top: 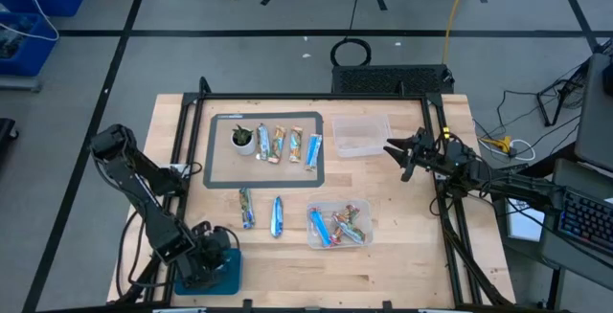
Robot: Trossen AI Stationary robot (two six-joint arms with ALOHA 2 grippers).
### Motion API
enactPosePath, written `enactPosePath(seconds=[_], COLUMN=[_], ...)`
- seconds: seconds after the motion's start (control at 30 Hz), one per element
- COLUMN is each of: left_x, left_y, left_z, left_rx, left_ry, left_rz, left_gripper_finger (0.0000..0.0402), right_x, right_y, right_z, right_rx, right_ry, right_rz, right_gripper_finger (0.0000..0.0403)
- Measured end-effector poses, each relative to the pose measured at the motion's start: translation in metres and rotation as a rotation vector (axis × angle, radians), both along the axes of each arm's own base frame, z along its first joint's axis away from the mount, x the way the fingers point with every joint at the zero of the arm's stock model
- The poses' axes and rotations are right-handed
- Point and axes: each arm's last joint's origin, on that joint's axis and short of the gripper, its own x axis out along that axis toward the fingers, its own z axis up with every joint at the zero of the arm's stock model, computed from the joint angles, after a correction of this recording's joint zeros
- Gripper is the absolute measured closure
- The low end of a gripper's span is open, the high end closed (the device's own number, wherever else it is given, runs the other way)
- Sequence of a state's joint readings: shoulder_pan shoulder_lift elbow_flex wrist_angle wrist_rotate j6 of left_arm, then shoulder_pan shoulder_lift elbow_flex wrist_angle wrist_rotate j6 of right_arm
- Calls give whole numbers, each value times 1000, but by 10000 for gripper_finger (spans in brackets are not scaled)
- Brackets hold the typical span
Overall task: Pick and place Granola Bars by type
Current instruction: Put the left blue granola bar into the blue bin, then put the middle blue granola bar into the blue bin
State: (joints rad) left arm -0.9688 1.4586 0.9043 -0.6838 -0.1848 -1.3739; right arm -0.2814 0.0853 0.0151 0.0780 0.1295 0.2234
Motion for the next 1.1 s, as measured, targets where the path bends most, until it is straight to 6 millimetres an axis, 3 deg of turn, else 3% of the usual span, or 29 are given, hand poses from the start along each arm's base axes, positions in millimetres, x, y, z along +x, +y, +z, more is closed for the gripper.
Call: enactPosePath(seconds=[0.33, 0.5, 0.63, 0.8, 1.1], left_x=[0, 2, 7, 17, 32], left_y=[4, 18, 39, 70, 112], left_z=[9, 30, 43, 45, 31], left_rx=[43, 140, 222, 288, 318], left_ry=[-94, -295, -406, -332, -164], left_rz=[-39, -46, 88, 221, 435], left_gripper_finger=[263, 259, 259, 259, 259], right_x=[0, 0, 0, 0, 0], right_y=[0, 0, 0, 0, 0], right_z=[0, 0, 0, 0, 0], right_rx=[0, 0, 0, 0, 0], right_ry=[0, 0, 0, 0, 0], right_rz=[-1, 0, 0, 0, 0], right_gripper_finger=[273, 273, 273, 273, 273])
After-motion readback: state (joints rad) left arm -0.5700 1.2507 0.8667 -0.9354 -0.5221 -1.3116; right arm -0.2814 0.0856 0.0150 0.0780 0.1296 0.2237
